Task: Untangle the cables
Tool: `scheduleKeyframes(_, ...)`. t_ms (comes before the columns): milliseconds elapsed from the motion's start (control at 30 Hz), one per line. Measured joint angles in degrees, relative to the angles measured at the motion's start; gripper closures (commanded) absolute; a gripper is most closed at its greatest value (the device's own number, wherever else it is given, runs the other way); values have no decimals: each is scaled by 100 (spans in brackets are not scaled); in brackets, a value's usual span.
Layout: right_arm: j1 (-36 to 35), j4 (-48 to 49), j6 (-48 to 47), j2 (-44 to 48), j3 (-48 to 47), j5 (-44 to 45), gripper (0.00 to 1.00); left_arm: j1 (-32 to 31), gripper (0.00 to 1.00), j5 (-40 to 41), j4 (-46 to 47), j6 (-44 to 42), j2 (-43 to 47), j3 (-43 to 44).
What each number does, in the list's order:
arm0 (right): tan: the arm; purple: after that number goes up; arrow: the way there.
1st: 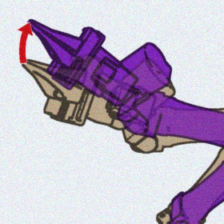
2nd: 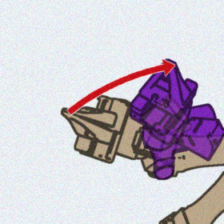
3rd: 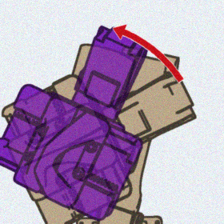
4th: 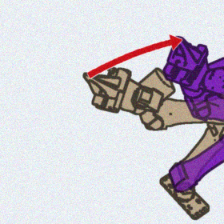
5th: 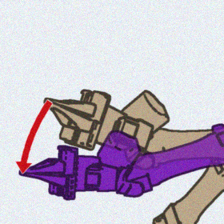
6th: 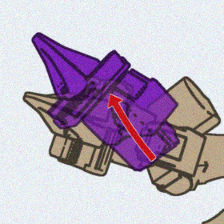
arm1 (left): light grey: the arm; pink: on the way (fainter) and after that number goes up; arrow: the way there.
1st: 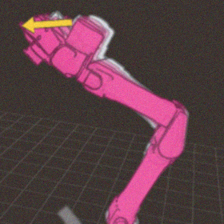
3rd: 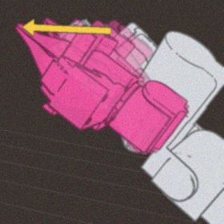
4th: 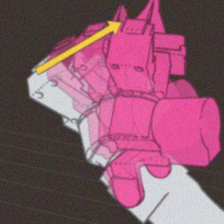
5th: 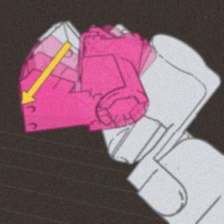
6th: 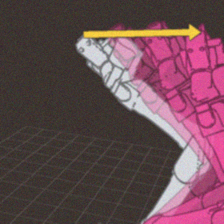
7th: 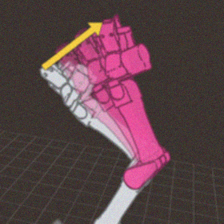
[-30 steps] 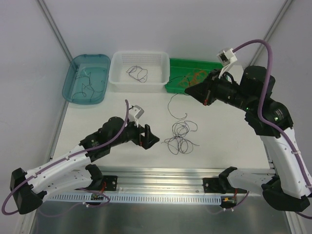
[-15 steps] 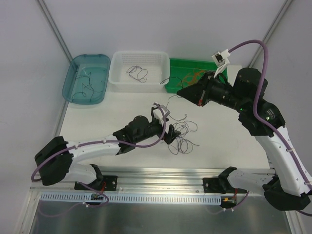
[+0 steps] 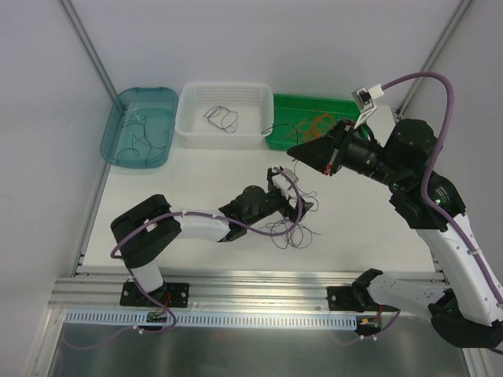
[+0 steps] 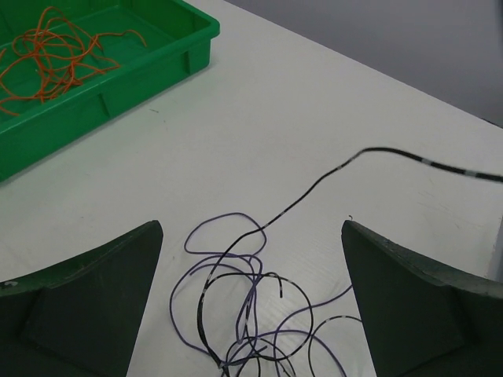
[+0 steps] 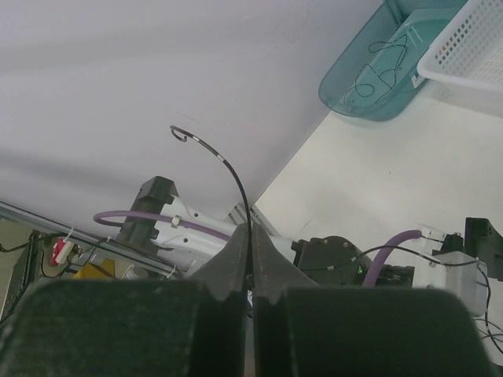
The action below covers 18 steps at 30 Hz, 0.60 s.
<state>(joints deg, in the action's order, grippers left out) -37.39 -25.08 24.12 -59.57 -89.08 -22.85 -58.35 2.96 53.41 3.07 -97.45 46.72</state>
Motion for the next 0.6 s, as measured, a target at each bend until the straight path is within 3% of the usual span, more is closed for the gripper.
scheduleKeyframes(167, -7, -15, -9, 17, 15, 260, 99, -24, 6, -33, 533, 466, -184, -33)
scheduleKeyframes(533, -7, -109, -28, 238, 601, 951, 99, -33, 11, -715, 1499, 1655, 289, -391)
scheduleKeyframes(600, -7, -105, -13, 245, 688, 999, 99, -61, 18, -715, 1600, 1742, 332, -391)
